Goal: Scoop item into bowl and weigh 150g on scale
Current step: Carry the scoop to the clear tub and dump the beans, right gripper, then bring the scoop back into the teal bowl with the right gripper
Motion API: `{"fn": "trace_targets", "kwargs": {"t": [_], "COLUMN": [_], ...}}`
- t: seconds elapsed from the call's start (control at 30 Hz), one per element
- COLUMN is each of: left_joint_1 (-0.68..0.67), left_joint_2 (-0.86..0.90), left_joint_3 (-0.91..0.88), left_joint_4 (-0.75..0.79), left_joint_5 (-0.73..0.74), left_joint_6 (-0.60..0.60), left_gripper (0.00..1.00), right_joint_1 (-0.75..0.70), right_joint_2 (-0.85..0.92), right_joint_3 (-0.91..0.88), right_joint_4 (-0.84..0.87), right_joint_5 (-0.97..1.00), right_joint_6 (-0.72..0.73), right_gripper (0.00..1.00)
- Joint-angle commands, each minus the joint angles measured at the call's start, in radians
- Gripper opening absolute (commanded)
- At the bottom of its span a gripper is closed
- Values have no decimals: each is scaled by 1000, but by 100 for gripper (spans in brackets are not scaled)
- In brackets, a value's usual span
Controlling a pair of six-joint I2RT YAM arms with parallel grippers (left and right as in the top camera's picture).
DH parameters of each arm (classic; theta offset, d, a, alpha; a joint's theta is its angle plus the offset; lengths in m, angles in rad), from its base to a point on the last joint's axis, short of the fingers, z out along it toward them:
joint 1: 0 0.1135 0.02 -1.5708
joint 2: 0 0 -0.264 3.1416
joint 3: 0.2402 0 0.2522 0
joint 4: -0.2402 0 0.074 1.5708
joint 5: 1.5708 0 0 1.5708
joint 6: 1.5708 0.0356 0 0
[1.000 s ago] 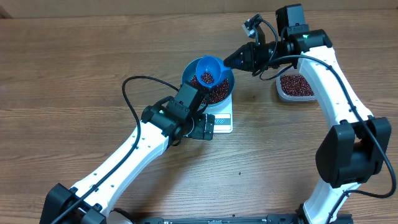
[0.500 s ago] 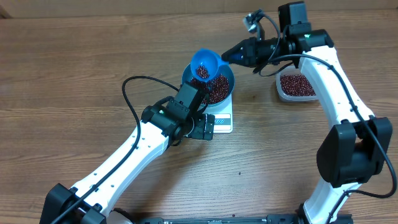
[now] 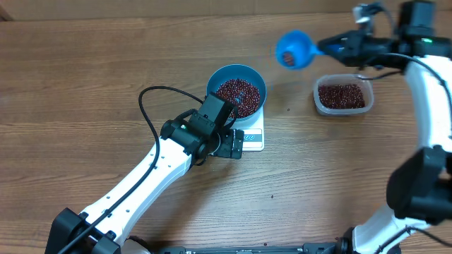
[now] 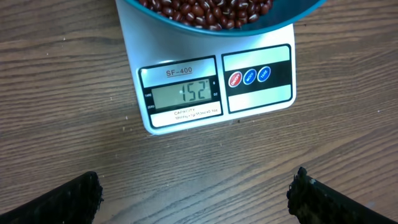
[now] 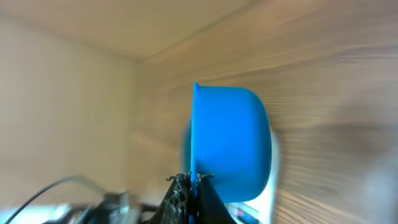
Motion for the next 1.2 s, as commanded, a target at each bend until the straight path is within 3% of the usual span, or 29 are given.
{"fn": "trace_targets", "kwargs": {"t": [0.0, 0.37, 0.9, 1.17], "left_joint_1": [-2, -2, -2, -2], "left_joint_2": [10, 10, 10, 10], "left_joint_3": [-5, -5, -5, -5], "left_joint_4": [0, 0, 0, 0], "left_joint_5": [6, 6, 6, 6], "left_joint_6": [-10, -10, -10, -10], "left_gripper": [100, 100, 99, 100], "right_joint_1": [-64, -29, 239, 318], "right_joint_2": [-88, -91, -90, -88], "right_joint_3": [33, 32, 31, 31], "right_joint_4": [-51, -130, -184, -176], "right_joint_5": [312, 826, 1431, 1486], "right_joint_6": [-2, -2, -62, -81], "right_gripper": [4, 4, 4, 4]}}
